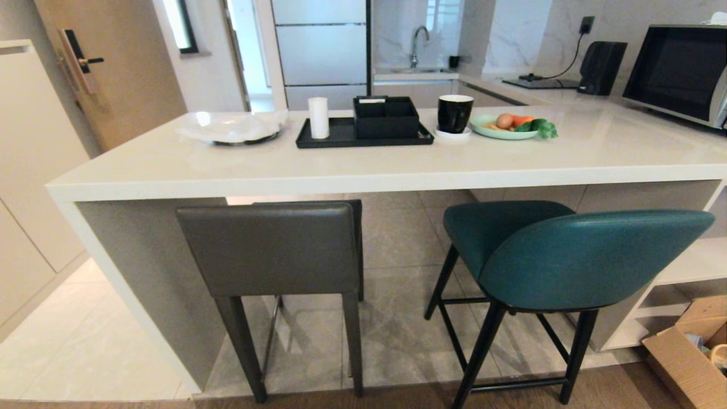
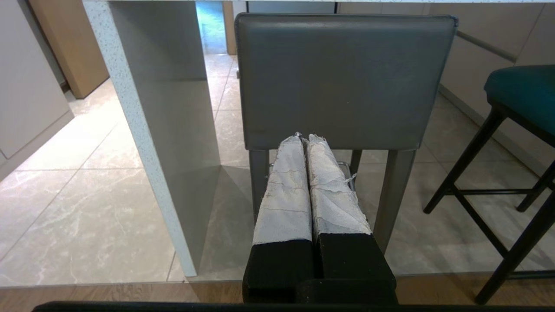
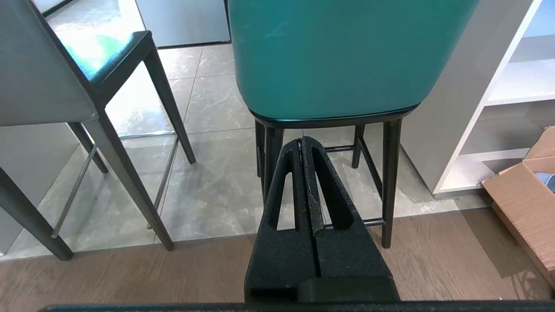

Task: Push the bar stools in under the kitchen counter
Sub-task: Pull the gray chair out from under the dining table

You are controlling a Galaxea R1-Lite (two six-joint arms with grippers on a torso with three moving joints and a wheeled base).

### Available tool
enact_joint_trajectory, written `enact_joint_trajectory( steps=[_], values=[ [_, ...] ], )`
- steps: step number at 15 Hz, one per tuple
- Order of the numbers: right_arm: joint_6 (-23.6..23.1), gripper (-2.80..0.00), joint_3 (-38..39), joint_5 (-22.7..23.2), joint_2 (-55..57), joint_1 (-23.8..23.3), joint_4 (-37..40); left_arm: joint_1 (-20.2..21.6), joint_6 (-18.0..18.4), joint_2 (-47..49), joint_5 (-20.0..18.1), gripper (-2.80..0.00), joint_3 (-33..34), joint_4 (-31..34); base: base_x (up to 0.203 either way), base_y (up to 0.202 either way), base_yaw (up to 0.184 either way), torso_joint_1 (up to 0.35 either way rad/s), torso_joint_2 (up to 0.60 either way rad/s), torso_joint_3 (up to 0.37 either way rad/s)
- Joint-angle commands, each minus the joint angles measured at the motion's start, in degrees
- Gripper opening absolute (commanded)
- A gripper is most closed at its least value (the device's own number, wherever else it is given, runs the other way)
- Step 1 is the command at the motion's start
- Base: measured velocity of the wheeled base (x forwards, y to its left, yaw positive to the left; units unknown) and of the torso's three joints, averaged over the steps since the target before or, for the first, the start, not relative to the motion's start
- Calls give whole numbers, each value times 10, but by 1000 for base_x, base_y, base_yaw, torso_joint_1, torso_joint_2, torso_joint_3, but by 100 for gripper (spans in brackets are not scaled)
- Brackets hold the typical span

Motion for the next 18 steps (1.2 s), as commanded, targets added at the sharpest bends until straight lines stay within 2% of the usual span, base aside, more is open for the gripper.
enact_joint_trajectory(
  steps=[1,5,18],
  values=[
    [0,-280,1,0,0,0,0,-1,-1,1,0,-280,23,-1,0,0,0,0,0,0],
    [0,-280,1,0,0,0,0,-1,-1,1,0,-280,23,-1,2,70,-3,3,0,3],
    [0,-280,1,0,0,0,0,-1,0,1,0,-280,23,-1,0,194,-1,4,2,1]
  ],
)
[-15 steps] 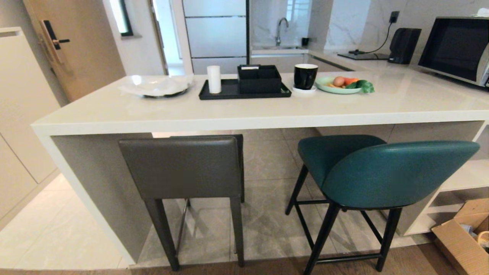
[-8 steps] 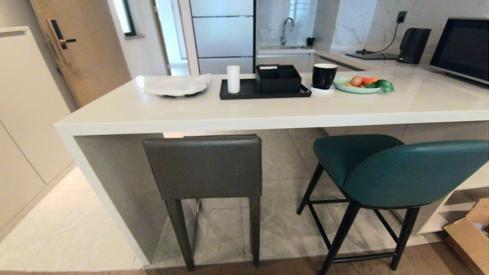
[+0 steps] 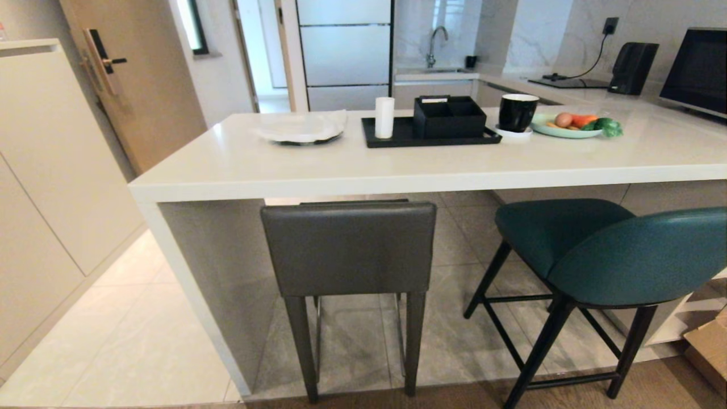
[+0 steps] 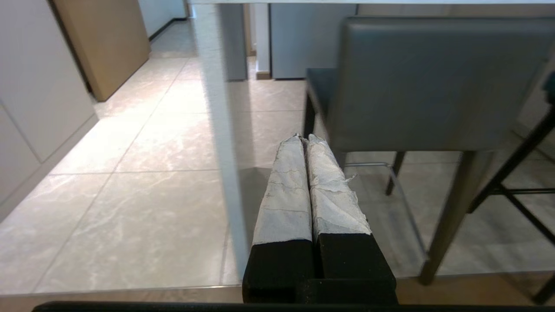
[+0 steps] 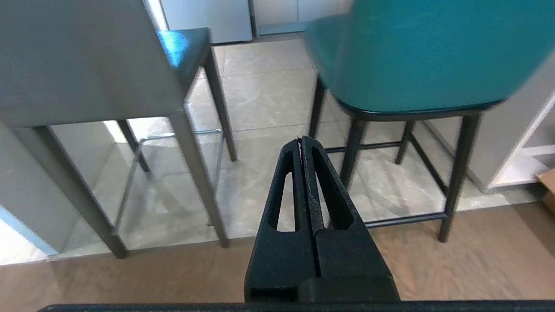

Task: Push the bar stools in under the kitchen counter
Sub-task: Pull the gray chair out from under the dining table

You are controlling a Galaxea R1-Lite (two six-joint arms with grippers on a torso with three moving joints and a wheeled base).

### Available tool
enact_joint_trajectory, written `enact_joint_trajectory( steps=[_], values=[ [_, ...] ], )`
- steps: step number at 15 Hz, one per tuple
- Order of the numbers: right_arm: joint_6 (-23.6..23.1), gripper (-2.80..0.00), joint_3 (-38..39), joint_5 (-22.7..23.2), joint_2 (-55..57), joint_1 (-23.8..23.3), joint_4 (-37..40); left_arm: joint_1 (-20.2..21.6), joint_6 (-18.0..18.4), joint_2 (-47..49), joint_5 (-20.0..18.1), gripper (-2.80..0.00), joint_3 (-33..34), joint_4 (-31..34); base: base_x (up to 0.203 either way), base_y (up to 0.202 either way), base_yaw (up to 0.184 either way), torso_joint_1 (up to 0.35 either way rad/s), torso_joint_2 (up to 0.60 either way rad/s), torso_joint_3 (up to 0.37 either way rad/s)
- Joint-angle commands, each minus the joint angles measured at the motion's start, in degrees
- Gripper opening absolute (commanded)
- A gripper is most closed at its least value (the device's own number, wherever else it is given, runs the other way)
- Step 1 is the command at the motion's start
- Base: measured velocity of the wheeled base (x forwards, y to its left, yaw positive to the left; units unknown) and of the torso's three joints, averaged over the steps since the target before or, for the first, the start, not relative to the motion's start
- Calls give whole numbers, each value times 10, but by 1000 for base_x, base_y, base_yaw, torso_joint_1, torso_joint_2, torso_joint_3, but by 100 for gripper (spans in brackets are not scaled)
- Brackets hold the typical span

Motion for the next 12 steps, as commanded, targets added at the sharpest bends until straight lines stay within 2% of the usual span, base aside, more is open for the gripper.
enact_joint_trajectory(
  steps=[1,3,10,12],
  values=[
    [0,-280,1,0,0,0,0,0,0,1,0,-280,23,-1,0,189,-3,3,5,8],
    [0,-280,1,0,0,0,0,0,0,1,0,-280,23,-1,0,118,-2,7,7,1],
    [0,-280,1,0,0,0,0,0,0,1,0,-280,23,-1,0,0,0,0,0,0],
    [0,-280,1,0,0,0,0,0,0,1,-1,-280,23,-1,105,0,0,-4,-7,5]
  ],
)
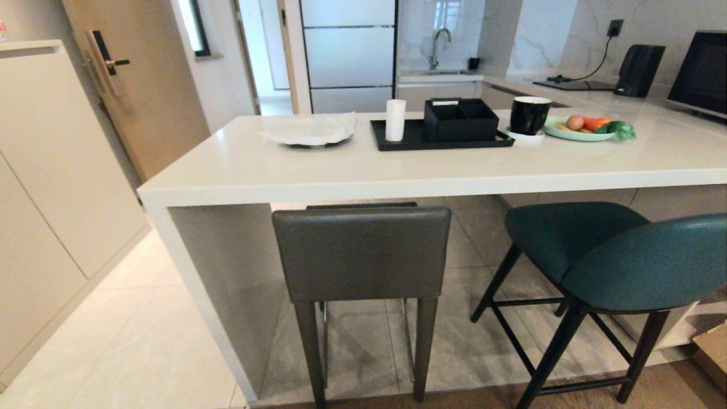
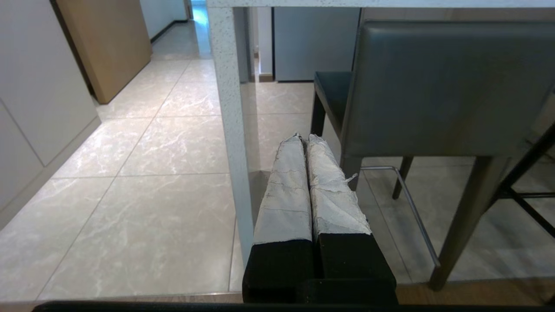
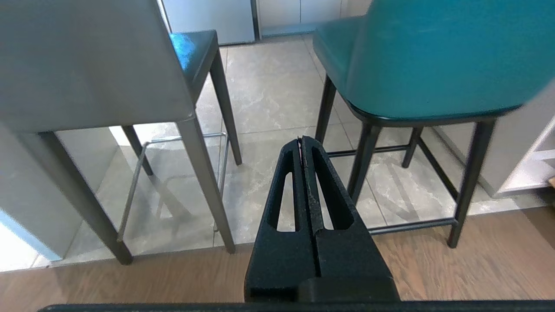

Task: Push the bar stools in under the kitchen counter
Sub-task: Pull the gray chair out from under the dining table

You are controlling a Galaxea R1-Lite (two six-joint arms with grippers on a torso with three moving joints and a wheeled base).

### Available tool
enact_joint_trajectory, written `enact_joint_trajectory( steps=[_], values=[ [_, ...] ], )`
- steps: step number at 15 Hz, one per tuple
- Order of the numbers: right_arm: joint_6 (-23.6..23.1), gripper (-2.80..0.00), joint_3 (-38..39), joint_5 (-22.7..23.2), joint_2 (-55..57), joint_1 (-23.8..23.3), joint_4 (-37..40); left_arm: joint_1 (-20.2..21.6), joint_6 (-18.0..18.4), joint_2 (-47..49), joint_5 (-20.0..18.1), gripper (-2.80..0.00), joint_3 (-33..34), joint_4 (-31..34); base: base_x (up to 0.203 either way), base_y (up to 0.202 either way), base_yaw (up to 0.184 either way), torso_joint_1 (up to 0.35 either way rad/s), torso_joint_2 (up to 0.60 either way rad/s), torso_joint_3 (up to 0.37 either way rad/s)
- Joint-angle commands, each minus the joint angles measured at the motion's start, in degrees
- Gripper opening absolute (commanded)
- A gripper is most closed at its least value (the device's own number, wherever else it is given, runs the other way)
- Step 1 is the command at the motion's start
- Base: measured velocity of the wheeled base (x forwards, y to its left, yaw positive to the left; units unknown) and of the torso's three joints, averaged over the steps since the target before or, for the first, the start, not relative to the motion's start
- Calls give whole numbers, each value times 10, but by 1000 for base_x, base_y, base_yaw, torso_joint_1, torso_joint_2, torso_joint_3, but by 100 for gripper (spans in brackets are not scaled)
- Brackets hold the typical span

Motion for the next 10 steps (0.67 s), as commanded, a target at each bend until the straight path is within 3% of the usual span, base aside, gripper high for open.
enact_joint_trajectory(
  steps=[1,10],
  values=[
    [0,-280,1,0,0,0,0,0,0,1,0,-280,23,-1,187,0,0,7,6,2],
    [0,-280,1,0,0,0,0,0,-1,1,0,-280,23,-1,194,0,1,2,-1,3]
  ],
)
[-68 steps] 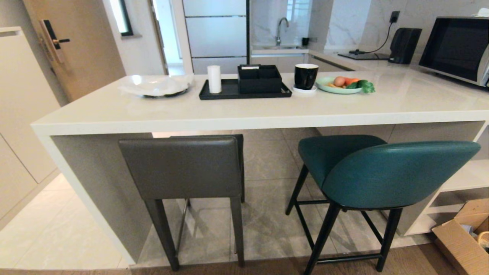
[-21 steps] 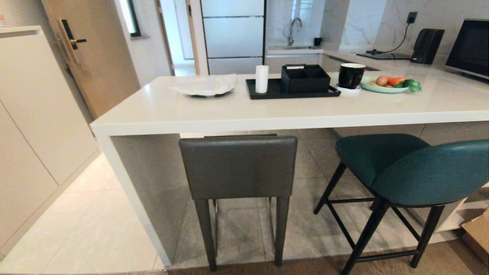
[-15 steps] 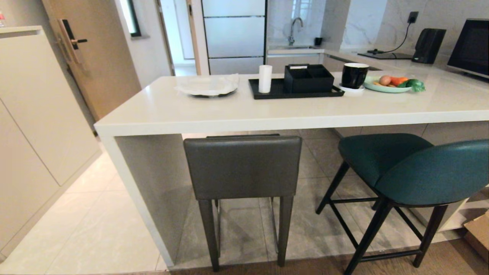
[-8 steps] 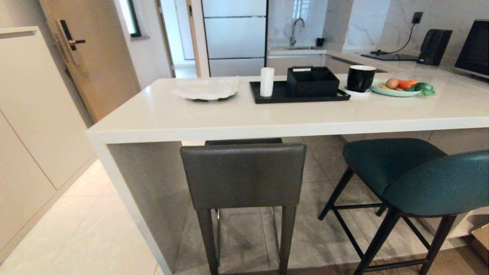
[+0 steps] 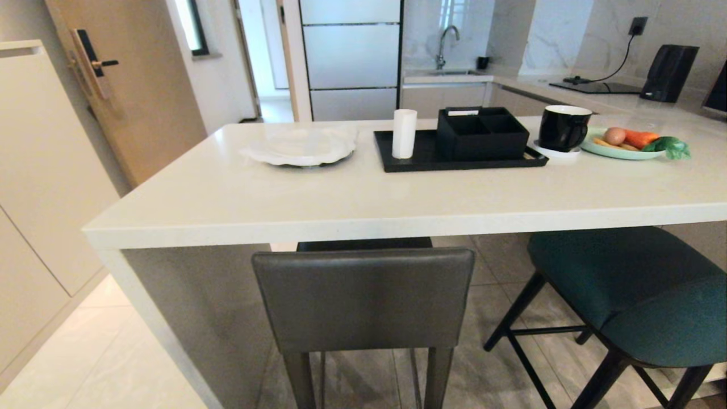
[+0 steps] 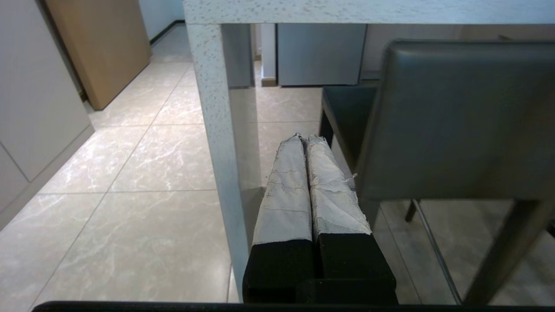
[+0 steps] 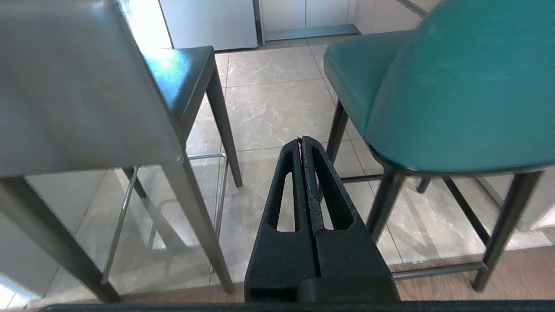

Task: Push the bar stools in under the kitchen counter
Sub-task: Pull the gray chair out from under the dining table

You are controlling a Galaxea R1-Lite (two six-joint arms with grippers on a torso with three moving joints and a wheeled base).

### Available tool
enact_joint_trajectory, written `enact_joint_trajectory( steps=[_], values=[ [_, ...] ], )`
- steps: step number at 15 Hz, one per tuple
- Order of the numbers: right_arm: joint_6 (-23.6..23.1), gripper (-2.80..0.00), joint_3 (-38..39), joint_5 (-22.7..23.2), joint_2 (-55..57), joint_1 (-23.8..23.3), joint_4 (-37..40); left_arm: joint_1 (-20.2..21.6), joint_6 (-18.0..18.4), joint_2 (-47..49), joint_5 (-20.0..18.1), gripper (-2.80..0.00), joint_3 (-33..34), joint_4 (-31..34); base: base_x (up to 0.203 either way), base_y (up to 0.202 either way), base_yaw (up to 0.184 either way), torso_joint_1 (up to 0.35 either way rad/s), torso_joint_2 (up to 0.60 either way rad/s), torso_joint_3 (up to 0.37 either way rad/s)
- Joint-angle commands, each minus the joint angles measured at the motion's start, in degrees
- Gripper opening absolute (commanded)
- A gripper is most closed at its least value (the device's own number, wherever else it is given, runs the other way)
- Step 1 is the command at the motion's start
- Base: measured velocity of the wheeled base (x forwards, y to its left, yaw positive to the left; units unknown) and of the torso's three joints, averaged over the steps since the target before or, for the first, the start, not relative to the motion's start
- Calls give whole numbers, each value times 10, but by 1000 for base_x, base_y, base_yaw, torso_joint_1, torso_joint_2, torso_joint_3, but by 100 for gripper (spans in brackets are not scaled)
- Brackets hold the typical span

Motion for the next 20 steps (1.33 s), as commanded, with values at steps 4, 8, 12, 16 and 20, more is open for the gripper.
enact_joint_trajectory(
  steps=[4,8,12,16,20],
  values=[
    [0,-280,1,0,0,0,0,0,0,1,0,-280,23,-1,31,0,0,-11,29,21],
    [0,-280,1,0,0,0,0,0,0,1,0,-280,23,-1,0,0,0,-142,373,224],
    [0,-280,0,0,0,0,0,1,0,1,0,-280,23,-1,0,0,0,-157,446,292],
    [0,-280,1,0,0,0,0,1,0,1,0,-280,23,-1,0,0,0,-124,427,300],
    [0,-280,1,0,0,0,0,1,0,1,0,-280,23,-1,0,0,0,-23,106,64]
  ],
)
